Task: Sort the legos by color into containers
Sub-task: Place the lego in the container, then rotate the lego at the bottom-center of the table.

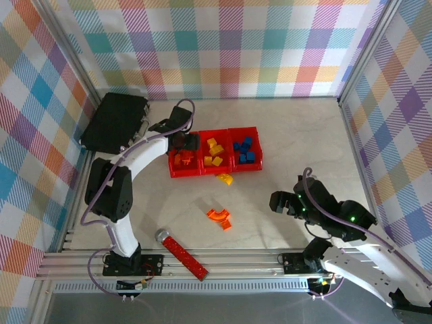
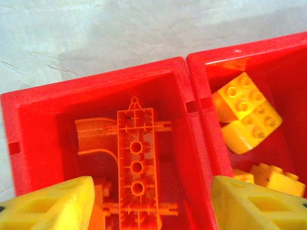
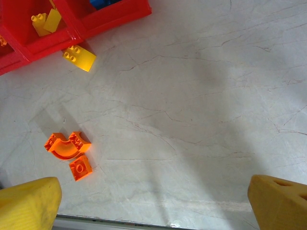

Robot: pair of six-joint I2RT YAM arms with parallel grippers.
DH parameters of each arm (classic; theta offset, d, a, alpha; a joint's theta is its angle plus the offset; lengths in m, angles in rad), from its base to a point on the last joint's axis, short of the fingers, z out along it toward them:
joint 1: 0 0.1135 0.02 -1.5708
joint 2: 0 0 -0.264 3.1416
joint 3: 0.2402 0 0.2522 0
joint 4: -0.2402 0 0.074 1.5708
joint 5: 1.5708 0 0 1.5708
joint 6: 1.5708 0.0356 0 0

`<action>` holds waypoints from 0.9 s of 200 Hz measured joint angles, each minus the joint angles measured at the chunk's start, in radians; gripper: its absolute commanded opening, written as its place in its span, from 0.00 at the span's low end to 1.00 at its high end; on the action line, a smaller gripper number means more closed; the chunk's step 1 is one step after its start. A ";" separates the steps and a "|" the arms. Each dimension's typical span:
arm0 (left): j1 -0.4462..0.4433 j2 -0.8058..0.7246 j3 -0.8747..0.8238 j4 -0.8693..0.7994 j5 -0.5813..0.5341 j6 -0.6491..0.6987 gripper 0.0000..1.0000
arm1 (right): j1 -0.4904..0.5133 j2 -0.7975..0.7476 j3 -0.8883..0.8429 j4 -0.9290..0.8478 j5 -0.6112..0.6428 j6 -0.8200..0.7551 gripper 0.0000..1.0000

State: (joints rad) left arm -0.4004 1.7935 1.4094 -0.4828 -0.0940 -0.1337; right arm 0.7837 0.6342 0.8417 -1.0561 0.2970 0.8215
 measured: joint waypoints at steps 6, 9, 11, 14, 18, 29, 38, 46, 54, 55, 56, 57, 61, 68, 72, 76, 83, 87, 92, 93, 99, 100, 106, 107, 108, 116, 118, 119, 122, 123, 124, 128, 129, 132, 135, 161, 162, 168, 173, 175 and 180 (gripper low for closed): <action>0.000 -0.033 -0.017 0.004 0.006 0.005 0.65 | 0.000 0.000 0.000 0.000 -0.001 0.000 1.00; 0.000 -0.056 -0.026 0.004 0.010 0.008 0.65 | 0.000 0.000 0.000 0.001 -0.002 0.000 1.00; 0.000 -0.065 -0.030 0.005 0.012 0.011 0.65 | 0.000 0.000 0.000 0.001 -0.002 0.000 1.00; 0.000 -0.087 -0.039 0.005 0.013 0.015 0.65 | 0.000 0.000 0.000 0.001 -0.002 0.000 1.00; 0.000 -0.117 -0.049 0.007 0.018 0.020 0.65 | 0.000 0.001 0.000 0.002 -0.002 0.000 1.00; 0.000 -0.199 -0.070 0.010 0.024 0.037 0.67 | 0.000 0.006 0.000 0.008 -0.003 0.000 1.00; -0.003 -0.280 -0.091 0.019 0.029 0.059 1.00 | 0.000 0.013 0.000 0.016 -0.003 -0.001 1.00; -0.005 -0.349 -0.111 0.025 0.033 0.074 1.00 | 0.000 0.020 0.000 0.023 -0.003 -0.001 1.00; -0.008 -0.427 -0.137 0.036 0.034 0.088 1.00 | 0.000 0.028 -0.001 0.031 -0.003 -0.004 1.00; -0.009 -0.442 -0.142 0.038 0.035 0.093 1.00 | 0.000 0.029 -0.001 0.031 -0.003 -0.004 1.00; -0.010 -0.450 -0.144 0.039 0.035 0.096 1.00 | 0.000 0.031 -0.002 0.034 -0.003 -0.004 1.00; -0.010 -0.465 -0.149 0.041 0.036 0.099 1.00 | 0.000 0.032 -0.002 0.035 -0.003 -0.005 1.00; -0.010 -0.497 -0.163 0.046 0.038 0.103 1.00 | 0.000 0.036 -0.003 0.039 -0.003 -0.007 1.00; -0.011 -0.567 -0.187 0.048 0.044 0.119 1.00 | 0.000 0.045 -0.005 0.047 -0.003 -0.011 1.00; -0.011 -0.603 -0.198 0.049 0.047 0.128 1.00 | 0.000 0.052 -0.005 0.052 -0.003 -0.014 1.00; -0.011 -0.640 -0.211 0.048 0.049 0.136 1.00 | 0.000 0.057 -0.005 0.056 -0.003 -0.016 1.00; -0.012 -0.694 -0.228 0.046 0.050 0.149 1.00 | 0.000 0.069 -0.005 0.066 -0.004 -0.019 1.00; -0.012 -0.715 -0.235 0.045 0.049 0.153 1.00 | 0.000 0.076 -0.005 0.072 -0.005 -0.019 1.00; -0.012 -0.746 -0.245 0.045 0.049 0.156 1.00 | 0.000 0.083 -0.005 0.081 -0.007 -0.021 1.00; -0.012 -0.750 -0.246 0.044 0.048 0.156 1.00 | 0.000 0.084 -0.005 0.082 -0.007 -0.021 1.00; -0.011 -0.775 -0.258 0.047 0.045 0.156 1.00 | 0.000 0.093 -0.005 0.092 -0.010 -0.023 1.00; -0.011 -0.778 -0.260 0.047 0.044 0.156 1.00 | 0.000 0.095 -0.005 0.095 -0.011 -0.023 1.00; -0.012 -0.799 -0.275 0.051 0.039 0.149 1.00 | 0.000 0.102 -0.005 0.105 -0.014 -0.023 1.00; -0.012 -0.801 -0.277 0.053 0.039 0.148 1.00 | 0.000 0.103 -0.005 0.106 -0.014 -0.023 1.00; -0.012 -0.803 -0.278 0.053 0.038 0.148 1.00 | 0.000 0.105 -0.005 0.108 -0.016 -0.023 1.00; -0.012 -0.822 -0.301 0.062 0.032 0.130 1.00 | 0.000 0.113 -0.005 0.121 -0.022 -0.024 1.00; -0.012 -0.825 -0.307 0.064 0.031 0.122 1.00 | 0.000 0.114 -0.005 0.125 -0.023 -0.024 1.00; -0.011 -0.826 -0.311 0.064 0.030 0.118 1.00 | 0.000 0.116 -0.005 0.126 -0.023 -0.024 1.00; -0.011 -0.829 -0.317 0.064 0.029 0.110 1.00 | 0.000 0.119 -0.005 0.132 -0.026 -0.025 1.00; -0.011 -0.829 -0.319 0.063 0.029 0.107 1.00 | 0.000 0.119 -0.005 0.133 -0.027 -0.025 1.00; -0.011 -0.829 -0.321 0.062 0.029 0.101 1.00 | 0.000 0.119 -0.005 0.134 -0.028 -0.025 1.00; -0.011 -0.829 -0.325 0.057 0.029 0.091 1.00 | 0.000 0.123 -0.005 0.139 -0.031 -0.026 1.00; -0.011 -0.828 -0.326 0.055 0.030 0.088 1.00 | 0.000 0.124 -0.005 0.140 -0.031 -0.026 1.00; -0.011 -0.825 -0.326 0.045 0.030 0.077 1.00 | 0.000 0.125 -0.005 0.143 -0.032 -0.026 1.00; -0.011 -0.821 -0.326 0.039 0.031 0.071 1.00 | 0.000 0.128 -0.005 0.145 -0.035 -0.026 1.00; -0.011 -0.792 -0.303 -0.067 0.016 0.005 0.99 | 0.000 0.117 -0.008 0.148 -0.039 -0.022 1.00; -0.011 -0.791 -0.302 -0.070 0.015 0.004 0.99 | 0.000 0.116 -0.008 0.149 -0.039 -0.022 1.00; -0.011 -0.790 -0.297 -0.097 0.010 -0.010 0.98 | 0.000 0.104 -0.013 0.150 -0.041 -0.020 1.00; -0.012 -0.792 -0.296 -0.122 0.004 -0.026 0.97 | 0.000 0.093 -0.019 0.150 -0.042 -0.018 1.00; -0.012 -0.793 -0.296 -0.130 0.003 -0.029 0.96 | 0.000 0.090 -0.021 0.150 -0.042 -0.018 1.00; -0.012 -0.798 -0.296 -0.154 -0.001 -0.047 0.96 | 0.000 0.080 -0.026 0.150 -0.045 -0.018 1.00</action>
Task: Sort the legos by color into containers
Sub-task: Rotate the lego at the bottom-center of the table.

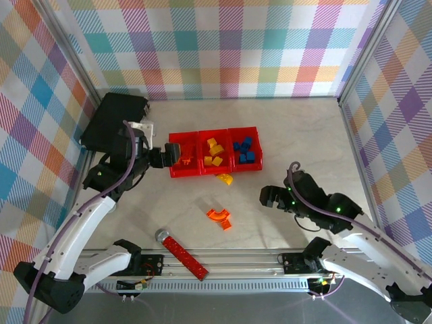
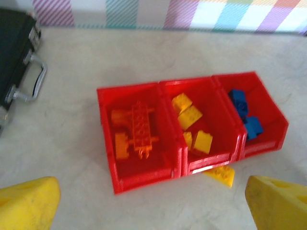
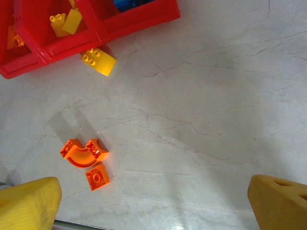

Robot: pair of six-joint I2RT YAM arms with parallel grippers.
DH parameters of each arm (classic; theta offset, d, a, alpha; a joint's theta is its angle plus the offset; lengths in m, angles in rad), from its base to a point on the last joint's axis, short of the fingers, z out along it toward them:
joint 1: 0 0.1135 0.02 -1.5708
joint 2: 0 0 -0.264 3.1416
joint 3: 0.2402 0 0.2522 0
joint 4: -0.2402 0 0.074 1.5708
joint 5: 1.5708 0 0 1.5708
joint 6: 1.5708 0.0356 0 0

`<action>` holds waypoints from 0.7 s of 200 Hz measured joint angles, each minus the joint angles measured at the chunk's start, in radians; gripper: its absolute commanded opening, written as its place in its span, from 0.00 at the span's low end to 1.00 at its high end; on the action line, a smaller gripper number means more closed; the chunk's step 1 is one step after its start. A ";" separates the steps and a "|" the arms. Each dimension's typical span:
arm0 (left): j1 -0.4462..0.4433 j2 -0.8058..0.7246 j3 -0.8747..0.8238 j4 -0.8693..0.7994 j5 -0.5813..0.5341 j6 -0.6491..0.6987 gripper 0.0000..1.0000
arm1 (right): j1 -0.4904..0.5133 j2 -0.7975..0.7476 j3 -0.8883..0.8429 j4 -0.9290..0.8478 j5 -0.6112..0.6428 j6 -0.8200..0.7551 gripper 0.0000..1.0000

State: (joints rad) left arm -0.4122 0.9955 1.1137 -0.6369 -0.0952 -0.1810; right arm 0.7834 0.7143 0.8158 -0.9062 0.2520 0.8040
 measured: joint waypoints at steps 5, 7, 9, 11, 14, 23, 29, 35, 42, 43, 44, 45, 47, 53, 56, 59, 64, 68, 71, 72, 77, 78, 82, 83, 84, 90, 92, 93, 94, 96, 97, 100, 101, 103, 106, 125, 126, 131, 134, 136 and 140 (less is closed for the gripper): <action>-0.002 -0.007 0.000 -0.028 -0.005 -0.022 0.96 | 0.000 -0.008 -0.006 0.000 -0.001 0.000 0.99; -0.003 -0.011 -0.001 -0.041 -0.009 -0.032 0.96 | 0.000 -0.011 -0.008 0.000 -0.002 0.000 0.99; -0.005 -0.016 -0.002 -0.053 -0.013 -0.041 0.96 | 0.000 -0.014 -0.011 0.000 -0.003 0.001 0.99; -0.006 -0.019 -0.004 -0.061 -0.015 -0.051 0.96 | 0.000 -0.015 -0.012 0.000 -0.004 0.001 0.99; -0.010 -0.029 -0.007 -0.076 -0.024 -0.072 0.95 | 0.000 -0.016 -0.016 0.000 -0.004 0.000 0.99; -0.025 -0.061 -0.027 -0.122 -0.047 -0.140 0.91 | 0.000 -0.019 -0.025 0.000 -0.008 0.000 0.99; -0.037 -0.085 -0.045 -0.149 -0.063 -0.184 0.87 | 0.000 -0.018 -0.031 0.003 -0.013 0.000 0.99; -0.055 -0.115 -0.076 -0.180 -0.075 -0.240 0.85 | 0.000 -0.013 -0.037 0.008 -0.019 -0.001 0.99; -0.079 -0.148 -0.117 -0.211 -0.086 -0.304 0.84 | 0.000 -0.003 -0.045 0.017 -0.026 -0.002 0.99; -0.083 -0.151 -0.122 -0.215 -0.087 -0.315 0.84 | 0.000 -0.002 -0.047 0.018 -0.026 -0.002 0.99; -0.087 -0.154 -0.127 -0.219 -0.087 -0.326 0.83 | 0.000 0.001 -0.048 0.022 -0.028 -0.002 0.99; -0.095 -0.161 -0.136 -0.224 -0.090 -0.344 0.83 | 0.000 0.003 -0.049 0.023 -0.029 -0.002 0.99; -0.104 -0.171 -0.149 -0.232 -0.096 -0.357 0.83 | 0.000 0.006 -0.051 0.027 -0.030 -0.002 0.99; -0.140 -0.195 -0.189 -0.255 -0.106 -0.418 0.82 | 0.000 0.019 -0.058 0.039 -0.037 -0.003 0.99; -0.159 -0.206 -0.209 -0.267 -0.108 -0.440 0.82 | 0.000 0.025 -0.061 0.045 -0.039 -0.004 0.99; -0.187 -0.219 -0.233 -0.280 -0.113 -0.482 0.82 | 0.000 0.032 -0.063 0.052 -0.042 -0.005 0.99; -0.223 -0.234 -0.264 -0.296 -0.121 -0.526 0.82 | 0.000 0.045 -0.068 0.063 -0.050 -0.005 0.99; -0.251 -0.243 -0.283 -0.304 -0.129 -0.558 0.83 | 0.000 0.055 -0.069 0.070 -0.055 -0.006 0.99; -0.277 -0.251 -0.301 -0.311 -0.133 -0.591 0.83 | 0.000 0.063 -0.071 0.077 -0.058 -0.006 0.99; -0.283 -0.252 -0.304 -0.312 -0.134 -0.599 0.84 | 0.000 0.065 -0.071 0.079 -0.059 -0.006 0.99; -0.320 -0.261 -0.326 -0.319 -0.145 -0.639 0.85 | 0.000 0.080 -0.071 0.090 -0.065 -0.007 0.99; -0.331 -0.263 -0.331 -0.322 -0.149 -0.653 0.85 | 0.000 0.084 -0.072 0.093 -0.068 -0.007 0.99; -0.360 -0.267 -0.342 -0.329 -0.160 -0.687 0.86 | 0.000 0.094 -0.072 0.101 -0.071 -0.008 0.99; -0.365 -0.267 -0.344 -0.330 -0.161 -0.693 0.87 | 0.000 0.097 -0.072 0.106 -0.072 -0.008 0.99; -0.370 -0.267 -0.345 -0.331 -0.163 -0.698 0.87 | 0.000 0.100 -0.072 0.107 -0.074 -0.008 0.99; -0.416 -0.266 -0.356 -0.335 -0.184 -0.752 0.87 | 0.000 0.114 -0.072 0.121 -0.081 -0.009 0.99; -0.431 -0.264 -0.358 -0.334 -0.189 -0.768 0.88 | 0.000 0.119 -0.072 0.126 -0.082 -0.009 0.99; -0.436 -0.263 -0.358 -0.334 -0.192 -0.775 0.88 | 0.000 0.120 -0.072 0.127 -0.083 -0.009 0.99; -0.445 -0.261 -0.359 -0.334 -0.198 -0.786 0.88 | 0.000 0.121 -0.072 0.128 -0.084 -0.009 0.99; -0.457 -0.258 -0.359 -0.334 -0.205 -0.800 0.89 | 0.000 0.124 -0.072 0.132 -0.086 -0.009 0.99; -0.462 -0.256 -0.359 -0.334 -0.207 -0.805 0.89 | 0.000 0.127 -0.072 0.135 -0.087 -0.009 0.99; -0.480 -0.247 -0.359 -0.333 -0.217 -0.828 0.90 | 0.000 0.131 -0.072 0.142 -0.091 -0.009 0.99; -0.488 -0.244 -0.359 -0.332 -0.223 -0.839 0.90 | 0.000 0.133 -0.072 0.143 -0.093 -0.008 0.99; -0.497 -0.241 -0.359 -0.330 -0.227 -0.848 0.90 | 0.000 0.135 -0.072 0.146 -0.095 -0.009 0.99; -0.518 -0.232 -0.359 -0.325 -0.239 -0.874 0.91 | 0.000 0.139 -0.072 0.151 -0.099 -0.009 0.99; -0.603 -0.151 -0.359 -0.283 -0.285 -1.000 0.92 | 0.000 0.149 -0.072 0.177 -0.118 -0.008 0.98; -0.607 -0.148 -0.359 -0.282 -0.287 -1.005 0.92 | 0.000 0.149 -0.072 0.179 -0.119 -0.008 0.98; -0.626 -0.122 -0.359 -0.261 -0.294 -1.038 0.94 | 0.000 0.148 -0.072 0.180 -0.122 -0.008 0.98; -0.636 -0.107 -0.359 -0.249 -0.301 -1.055 0.95 | 0.000 0.146 -0.072 0.181 -0.124 -0.008 0.99; -0.643 -0.096 -0.359 -0.240 -0.304 -1.065 0.95 | 0.000 0.145 -0.072 0.181 -0.124 -0.008 0.99; -0.655 -0.075 -0.360 -0.223 -0.308 -1.085 0.95 | 0.000 0.141 -0.072 0.181 -0.126 -0.007 0.99</action>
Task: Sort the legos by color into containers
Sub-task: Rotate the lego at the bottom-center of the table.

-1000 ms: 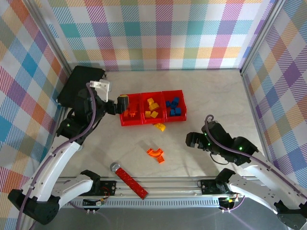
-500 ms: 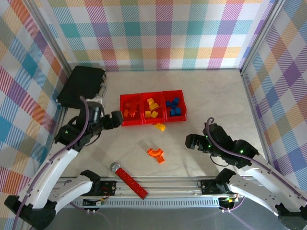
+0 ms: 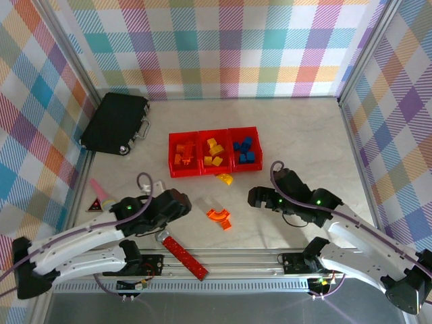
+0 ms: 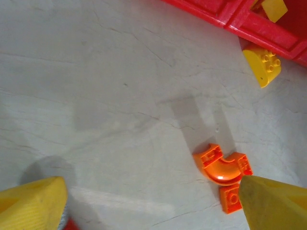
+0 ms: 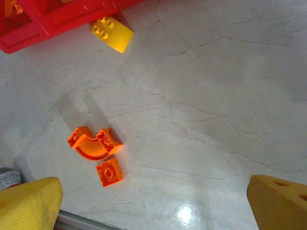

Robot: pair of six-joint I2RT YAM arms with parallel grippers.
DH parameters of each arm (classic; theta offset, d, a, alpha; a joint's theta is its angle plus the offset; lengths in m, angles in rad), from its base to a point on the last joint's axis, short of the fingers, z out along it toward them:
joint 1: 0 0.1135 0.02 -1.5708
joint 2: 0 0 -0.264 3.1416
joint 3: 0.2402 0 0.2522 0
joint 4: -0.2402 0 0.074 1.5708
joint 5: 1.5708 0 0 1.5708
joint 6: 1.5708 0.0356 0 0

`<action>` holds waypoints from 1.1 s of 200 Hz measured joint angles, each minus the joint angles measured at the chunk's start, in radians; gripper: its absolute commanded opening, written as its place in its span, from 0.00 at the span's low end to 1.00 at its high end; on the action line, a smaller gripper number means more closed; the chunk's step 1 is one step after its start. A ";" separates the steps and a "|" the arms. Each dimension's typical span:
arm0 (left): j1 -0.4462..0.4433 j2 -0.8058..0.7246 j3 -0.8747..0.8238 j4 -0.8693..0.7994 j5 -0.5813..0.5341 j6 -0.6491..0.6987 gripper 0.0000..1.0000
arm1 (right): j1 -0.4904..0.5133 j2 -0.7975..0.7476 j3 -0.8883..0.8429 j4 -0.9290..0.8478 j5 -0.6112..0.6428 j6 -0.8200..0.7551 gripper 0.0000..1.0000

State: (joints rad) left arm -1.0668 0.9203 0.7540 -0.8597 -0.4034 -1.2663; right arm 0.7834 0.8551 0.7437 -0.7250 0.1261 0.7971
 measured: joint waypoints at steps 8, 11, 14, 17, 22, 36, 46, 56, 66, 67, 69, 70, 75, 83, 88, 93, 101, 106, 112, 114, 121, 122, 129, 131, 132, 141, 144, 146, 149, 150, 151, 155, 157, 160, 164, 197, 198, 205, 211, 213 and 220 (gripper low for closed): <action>-0.024 0.041 0.000 0.037 -0.006 -0.047 0.96 | 0.000 -0.012 -0.003 0.000 0.000 0.002 0.99; -0.031 0.053 0.000 0.049 -0.009 -0.061 0.96 | 0.000 -0.020 -0.005 -0.001 0.000 0.003 0.98; -0.039 0.066 0.000 0.061 -0.011 -0.082 0.96 | 0.000 -0.028 -0.008 -0.001 0.000 0.003 0.99; -0.044 0.077 0.000 0.071 -0.011 -0.095 0.96 | 0.000 -0.039 -0.011 -0.002 0.000 0.003 0.98; -0.051 0.095 0.000 0.089 -0.012 -0.123 0.97 | 0.000 -0.056 -0.016 -0.005 0.000 0.005 0.99; -0.068 0.143 0.000 0.132 -0.017 -0.196 0.97 | 0.000 -0.107 -0.026 -0.021 0.008 0.007 0.99; -0.077 0.182 0.000 0.163 -0.015 -0.246 0.97 | 0.000 -0.143 -0.032 -0.037 0.015 0.007 0.99; -0.085 0.224 0.005 0.185 -0.006 -0.294 0.98 | 0.000 -0.169 -0.034 -0.054 0.022 0.008 0.99; -0.091 0.279 0.020 0.196 0.013 -0.339 0.99 | 0.000 -0.185 -0.036 -0.067 0.028 0.009 0.99; -0.091 0.283 0.021 0.198 0.014 -0.342 0.99 | 0.000 -0.186 -0.036 -0.068 0.029 0.009 0.99; -0.092 0.293 0.025 0.201 0.019 -0.351 0.99 | 0.000 -0.187 -0.036 -0.071 0.030 0.010 0.99; -0.092 0.297 0.026 0.203 0.021 -0.353 1.00 | 0.000 -0.188 -0.036 -0.071 0.030 0.009 0.99; -0.093 0.327 0.036 0.214 0.035 -0.375 1.00 | 0.000 -0.193 -0.036 -0.079 0.032 0.009 0.99; -0.095 0.365 0.048 0.233 0.053 -0.401 1.00 | 0.000 -0.196 -0.036 -0.089 0.037 0.009 0.99; -0.097 0.388 0.054 0.250 0.068 -0.417 1.00 | 0.000 -0.197 -0.036 -0.093 0.039 0.009 0.99; -0.098 0.410 0.058 0.268 0.083 -0.430 1.00 | 0.000 -0.197 -0.036 -0.098 0.041 0.009 0.99; -0.100 0.442 0.062 0.299 0.109 -0.451 1.00 | 0.000 -0.198 -0.037 -0.105 0.042 0.009 0.99; -0.101 0.460 0.062 0.321 0.123 -0.461 1.00 | 0.000 -0.199 -0.038 -0.110 0.045 0.009 0.99; -0.102 0.480 0.062 0.343 0.140 -0.474 1.00 | 0.000 -0.203 -0.039 -0.113 0.047 0.010 0.99; -0.103 0.488 0.062 0.351 0.145 -0.478 1.00 | 0.000 -0.204 -0.039 -0.114 0.047 0.010 0.99; -0.103 0.511 0.062 0.380 0.165 -0.493 1.00 | 0.000 -0.211 -0.042 -0.115 0.049 0.010 0.99; -0.103 0.515 0.062 0.386 0.169 -0.496 1.00 | 0.000 -0.211 -0.042 -0.115 0.049 0.010 0.99; -0.104 0.537 0.061 0.417 0.187 -0.508 1.00 | 0.000 -0.219 -0.045 -0.117 0.050 0.010 0.99; -0.104 0.541 0.061 0.423 0.190 -0.509 1.00 | 0.000 -0.221 -0.045 -0.119 0.050 0.010 0.99; -0.104 0.546 0.061 0.430 0.195 -0.513 1.00 | 0.000 -0.222 -0.045 -0.119 0.050 0.010 0.99; -0.105 0.569 0.061 0.461 0.210 -0.526 1.00 | 0.000 -0.231 -0.047 -0.125 0.053 0.010 0.99; -0.105 0.577 0.061 0.473 0.216 -0.530 1.00 | 0.000 -0.233 -0.047 -0.127 0.053 0.010 0.99; -0.105 0.582 0.061 0.479 0.220 -0.533 1.00 | 0.000 -0.235 -0.047 -0.129 0.055 0.010 0.99; -0.105 0.589 0.061 0.487 0.224 -0.537 1.00 | 0.000 -0.237 -0.047 -0.131 0.056 0.010 0.99; -0.105 0.590 0.061 0.489 0.225 -0.538 1.00 | 0.000 -0.237 -0.047 -0.132 0.056 0.010 0.99; -0.105 0.593 0.061 0.494 0.225 -0.540 1.00 | 0.000 -0.238 -0.047 -0.132 0.056 0.010 0.99; -0.105 0.600 0.061 0.502 0.230 -0.545 1.00 | 0.000 -0.240 -0.047 -0.134 0.057 0.010 0.99; -0.105 0.604 0.061 0.508 0.231 -0.547 1.00 | 0.000 -0.241 -0.047 -0.135 0.058 0.010 0.99; -0.105 0.610 0.061 0.515 0.232 -0.550 1.00 | 0.000 -0.243 -0.047 -0.136 0.058 0.010 0.99; -0.105 0.616 0.061 0.523 0.234 -0.553 1.00 | 0.000 -0.244 -0.047 -0.138 0.059 0.010 0.99; -0.109 0.640 0.075 0.520 0.229 -0.560 1.00 | 0.000 -0.244 -0.047 -0.150 0.064 0.010 0.99; -0.109 0.641 0.076 0.519 0.228 -0.559 1.00 | 0.000 -0.245 -0.047 -0.150 0.064 0.010 0.99; -0.110 0.647 0.081 0.513 0.226 -0.559 1.00 | 0.000 -0.245 -0.047 -0.153 0.064 0.010 0.99; -0.110 0.651 0.085 0.507 0.223 -0.560 1.00 | 0.000 -0.246 -0.047 -0.154 0.064 0.010 0.99; -0.110 0.652 0.087 0.504 0.222 -0.560 1.00 | 0.000 -0.247 -0.047 -0.154 0.064 0.010 0.99; -0.111 0.657 0.094 0.496 0.219 -0.560 1.00 | 0.000 -0.250 -0.047 -0.156 0.064 0.010 0.99</action>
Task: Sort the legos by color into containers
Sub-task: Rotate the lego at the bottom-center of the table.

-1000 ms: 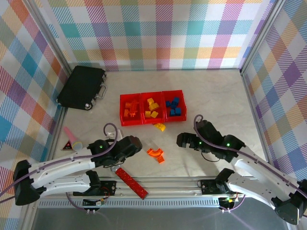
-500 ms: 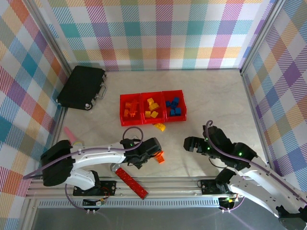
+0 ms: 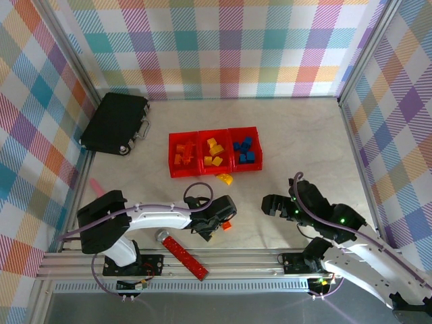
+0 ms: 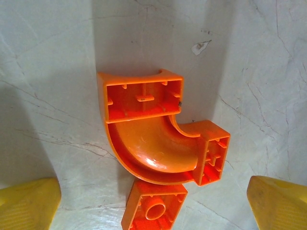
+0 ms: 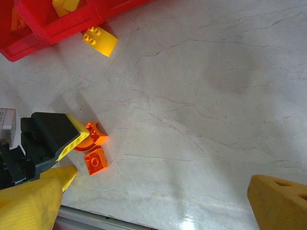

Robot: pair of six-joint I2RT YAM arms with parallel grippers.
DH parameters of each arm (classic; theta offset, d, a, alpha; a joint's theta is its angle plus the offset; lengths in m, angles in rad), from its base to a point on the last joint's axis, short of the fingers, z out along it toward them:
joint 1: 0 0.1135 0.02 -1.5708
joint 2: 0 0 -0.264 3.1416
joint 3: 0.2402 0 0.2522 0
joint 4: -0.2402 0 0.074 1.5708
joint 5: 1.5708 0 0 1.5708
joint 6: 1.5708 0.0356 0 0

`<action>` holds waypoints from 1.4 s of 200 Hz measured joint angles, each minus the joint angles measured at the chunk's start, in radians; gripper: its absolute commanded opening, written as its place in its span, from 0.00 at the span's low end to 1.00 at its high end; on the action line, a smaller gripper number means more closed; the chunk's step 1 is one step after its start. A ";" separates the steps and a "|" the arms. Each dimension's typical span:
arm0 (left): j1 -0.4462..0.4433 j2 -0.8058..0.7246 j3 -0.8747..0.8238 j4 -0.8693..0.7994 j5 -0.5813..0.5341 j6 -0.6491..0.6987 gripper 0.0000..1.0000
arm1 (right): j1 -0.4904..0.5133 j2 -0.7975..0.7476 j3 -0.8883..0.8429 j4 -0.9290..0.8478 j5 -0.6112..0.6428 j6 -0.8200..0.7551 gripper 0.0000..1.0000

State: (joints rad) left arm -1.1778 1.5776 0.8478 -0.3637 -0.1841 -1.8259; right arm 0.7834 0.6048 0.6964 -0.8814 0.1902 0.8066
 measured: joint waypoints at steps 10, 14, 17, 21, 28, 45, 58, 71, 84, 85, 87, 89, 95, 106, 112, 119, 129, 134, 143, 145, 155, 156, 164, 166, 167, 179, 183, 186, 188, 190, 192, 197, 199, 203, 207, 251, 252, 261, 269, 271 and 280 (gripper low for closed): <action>0.000 0.005 0.005 -0.006 -0.004 0.000 1.00 | 0.000 -0.005 0.000 -0.003 0.000 0.000 0.99; 0.000 0.006 0.006 -0.008 -0.006 0.000 0.99 | 0.000 -0.007 -0.001 -0.004 0.000 0.000 0.99; 0.002 0.007 0.007 -0.010 -0.008 0.000 0.99 | 0.000 -0.008 -0.001 -0.004 0.000 0.000 0.99; 0.002 0.009 0.008 -0.011 -0.011 0.000 0.99 | 0.000 -0.011 -0.001 -0.005 0.000 0.000 0.99; 0.004 0.011 0.010 -0.013 -0.013 0.001 0.98 | 0.000 -0.013 -0.001 -0.007 0.001 0.000 0.99; 0.008 0.018 0.020 -0.026 -0.015 0.003 0.97 | 0.000 -0.023 -0.002 -0.014 0.005 0.000 0.99; 0.015 0.029 0.037 -0.043 -0.008 0.013 0.96 | 0.000 -0.027 -0.003 -0.019 0.008 0.000 0.99; 0.027 0.043 0.056 -0.060 -0.001 0.024 0.96 | 0.000 -0.029 -0.003 -0.024 0.010 0.000 0.99; 0.047 0.060 0.074 -0.069 0.003 0.042 0.95 | 0.000 -0.032 -0.003 -0.030 0.011 0.000 0.99; 0.048 0.061 0.076 -0.070 0.004 0.043 0.95 | 0.000 -0.033 -0.003 -0.030 0.011 0.000 0.99; 0.051 0.064 0.079 -0.072 0.004 0.045 0.95 | 0.000 -0.033 -0.003 -0.031 0.011 0.000 0.99; 0.055 0.066 0.082 -0.073 0.004 0.048 0.95 | 0.000 -0.034 -0.003 -0.031 0.011 0.000 0.99; 0.063 0.072 0.089 -0.076 0.004 0.056 0.94 | 0.000 -0.035 -0.003 -0.034 0.011 0.000 0.99; 0.079 0.084 0.103 -0.079 0.005 0.072 0.94 | 0.000 -0.040 -0.003 -0.038 0.011 0.000 0.99; 0.088 0.091 0.112 -0.082 0.005 0.082 0.93 | 0.000 -0.042 -0.003 -0.041 0.011 0.000 0.99; 0.098 0.100 0.121 -0.081 -0.003 0.096 0.93 | 0.000 -0.046 -0.003 -0.045 0.013 0.000 0.99; 0.114 0.114 0.137 -0.079 -0.016 0.119 0.92 | 0.000 -0.051 -0.003 -0.050 0.016 0.000 0.99; 0.122 0.122 0.145 -0.078 -0.026 0.127 0.92 | 0.000 -0.053 -0.003 -0.053 0.018 0.000 0.99; 0.135 0.136 0.160 -0.078 -0.042 0.148 0.91 | -0.001 -0.058 -0.003 -0.059 0.019 0.000 0.99; 0.137 0.139 0.164 -0.079 -0.045 0.152 0.91 | -0.002 -0.059 -0.003 -0.060 0.019 0.000 0.99; 0.148 0.155 0.182 -0.080 -0.057 0.179 0.91 | -0.004 -0.063 -0.003 -0.066 0.021 0.000 0.99; 0.149 0.158 0.184 -0.080 -0.058 0.182 0.91 | -0.004 -0.064 -0.003 -0.066 0.021 0.000 0.99; 0.156 0.169 0.198 -0.080 -0.069 0.203 0.90 | -0.005 -0.066 -0.003 -0.070 0.024 0.000 0.99; 0.158 0.172 0.201 -0.080 -0.072 0.207 0.90 | -0.005 -0.066 -0.003 -0.071 0.026 0.000 0.99; 0.159 0.174 0.203 -0.079 -0.074 0.211 0.90 | -0.005 -0.066 -0.003 -0.071 0.026 0.001 0.99; 0.174 0.190 0.224 -0.082 -0.092 0.248 0.90 | -0.005 -0.068 -0.003 -0.076 0.030 0.000 0.99; 0.180 0.195 0.231 -0.084 -0.098 0.260 0.90 | -0.005 -0.068 -0.003 -0.078 0.031 0.000 0.99; 0.185 0.198 0.238 -0.087 -0.103 0.274 0.90 | -0.005 -0.069 -0.003 -0.079 0.031 0.000 0.99; 0.188 0.201 0.243 -0.088 -0.106 0.280 0.90 | -0.005 -0.070 -0.003 -0.079 0.031 0.000 0.99; 0.190 0.203 0.246 -0.090 -0.106 0.286 0.90 | -0.005 -0.070 -0.003 -0.080 0.032 0.000 0.99; 0.193 0.206 0.251 -0.092 -0.109 0.295 0.90 | -0.005 -0.071 -0.003 -0.081 0.033 0.000 0.99; 0.201 0.214 0.267 -0.102 -0.114 0.315 0.90 | -0.005 -0.072 -0.003 -0.082 0.034 0.000 0.99; 0.204 0.217 0.274 -0.106 -0.117 0.324 0.90 | -0.005 -0.072 -0.003 -0.082 0.034 0.000 0.99; 0.209 0.225 0.287 -0.111 -0.121 0.342 0.90 | -0.005 -0.072 -0.003 -0.083 0.035 0.000 0.99; 0.214 0.231 0.301 -0.117 -0.125 0.361 0.90 | -0.005 -0.072 -0.003 -0.083 0.036 0.000 0.99; 0.230 0.250 0.453 -0.211 -0.161 0.604 0.94 | -0.005 -0.075 -0.003 -0.089 0.037 0.000 0.99; 0.230 0.249 0.454 -0.212 -0.162 0.607 0.94 | -0.005 -0.076 -0.003 -0.090 0.037 0.000 0.99; 0.228 0.230 0.460 -0.225 -0.172 0.644 0.95 | -0.005 -0.081 -0.003 -0.092 0.037 0.000 0.99; 0.224 0.199 0.459 -0.254 -0.182 0.669 0.95 | -0.005 -0.088 -0.003 -0.093 0.037 0.001 0.99; 0.222 0.190 0.457 -0.262 -0.185 0.673 0.95 | -0.005 -0.089 -0.003 -0.093 0.037 0.001 0.99; 0.217 0.141 0.443 -0.287 -0.193 0.681 0.95 | -0.005 -0.093 -0.003 -0.093 0.037 0.001 0.99</action>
State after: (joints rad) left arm -0.9611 1.7184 1.2907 -0.6506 -0.3771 -1.1454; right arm 0.7780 0.5121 0.6933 -0.9749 0.2272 0.8074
